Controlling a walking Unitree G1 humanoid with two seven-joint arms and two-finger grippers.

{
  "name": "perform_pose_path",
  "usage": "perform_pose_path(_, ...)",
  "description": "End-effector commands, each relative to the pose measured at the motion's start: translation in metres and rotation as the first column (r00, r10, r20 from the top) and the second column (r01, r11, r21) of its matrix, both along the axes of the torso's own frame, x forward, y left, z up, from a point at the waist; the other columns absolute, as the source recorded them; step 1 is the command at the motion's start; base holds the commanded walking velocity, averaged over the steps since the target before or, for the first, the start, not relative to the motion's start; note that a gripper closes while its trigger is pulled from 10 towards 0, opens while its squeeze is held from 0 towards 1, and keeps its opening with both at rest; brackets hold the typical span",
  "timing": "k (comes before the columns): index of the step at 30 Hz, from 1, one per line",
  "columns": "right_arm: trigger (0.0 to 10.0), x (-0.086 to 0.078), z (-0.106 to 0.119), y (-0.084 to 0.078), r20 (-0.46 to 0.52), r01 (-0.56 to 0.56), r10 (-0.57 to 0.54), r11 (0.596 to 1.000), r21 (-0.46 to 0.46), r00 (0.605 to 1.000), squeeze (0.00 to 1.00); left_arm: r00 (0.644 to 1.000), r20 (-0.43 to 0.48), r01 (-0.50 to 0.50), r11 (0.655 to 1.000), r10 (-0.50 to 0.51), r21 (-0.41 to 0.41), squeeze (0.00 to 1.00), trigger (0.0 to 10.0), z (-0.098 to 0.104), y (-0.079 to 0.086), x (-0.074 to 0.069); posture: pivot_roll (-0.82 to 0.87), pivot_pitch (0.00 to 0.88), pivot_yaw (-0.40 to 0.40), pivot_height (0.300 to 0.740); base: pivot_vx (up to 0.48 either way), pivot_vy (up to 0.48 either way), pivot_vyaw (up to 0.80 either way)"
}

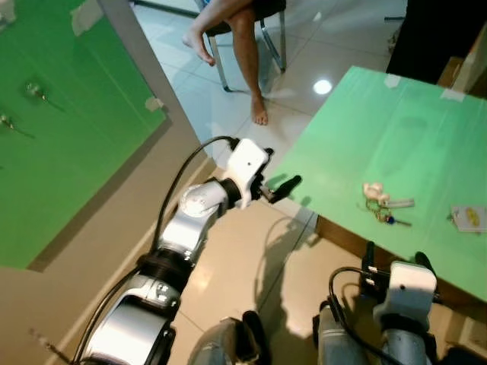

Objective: Hang keys on a hook

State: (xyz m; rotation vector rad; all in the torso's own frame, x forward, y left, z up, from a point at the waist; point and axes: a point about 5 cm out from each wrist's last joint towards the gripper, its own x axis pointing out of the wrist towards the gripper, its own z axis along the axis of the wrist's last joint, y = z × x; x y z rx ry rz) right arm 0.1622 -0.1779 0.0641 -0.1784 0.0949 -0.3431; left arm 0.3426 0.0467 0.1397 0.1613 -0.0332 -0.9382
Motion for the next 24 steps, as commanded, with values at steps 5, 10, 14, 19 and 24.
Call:
perform_pose_path(5,10.0,-0.059,0.007,0.018,-0.059,0.077,-0.075,0.997,0.031,0.995,0.0,0.997,-0.06,0.058,0.998,-0.057,0.006,0.0,10.0,-0.005,-0.04,0.004,-0.67,0.378,0.337,0.732,0.0,0.0,0.0)
perform_pose_path(10,10.0,-0.08,0.01,0.023,-0.093,0.139,-0.136,0.99,0.023,0.986,0.0,0.993,-0.055,0.102,0.995,-0.102,0.006,0.0,10.0,-0.001,-0.062,0.0,-0.74,0.395,0.35,0.732,0.0,0.0,0.0)
perform_pose_path(14,10.0,-0.083,0.009,0.02,-0.115,0.173,-0.171,0.985,0.012,0.979,0.0,0.992,-0.065,0.107,0.994,-0.107,-0.011,0.0,10.0,0.001,-0.068,0.0,-0.78,0.385,0.363,0.732,0.0,0.0,0.0)
perform_pose_path(19,10.0,-0.077,0.014,0.019,-0.083,0.18,-0.179,0.984,0.012,0.98,0.0,0.99,-0.055,0.126,0.992,-0.127,-0.02,0.0,10.0,-0.001,-0.068,-0.001,-0.78,0.357,0.371,0.719,0.0,0.0,-0.48)
perform_pose_path(24,10.0,-0.071,0.014,0.015,-0.068,0.179,-0.179,0.984,0.004,0.982,0.0,0.991,-0.049,0.121,0.992,-0.123,-0.028,0.0,10.0,-0.002,-0.063,0.0,-0.76,0.334,0.368,0.697,0.0,0.0,-0.09)
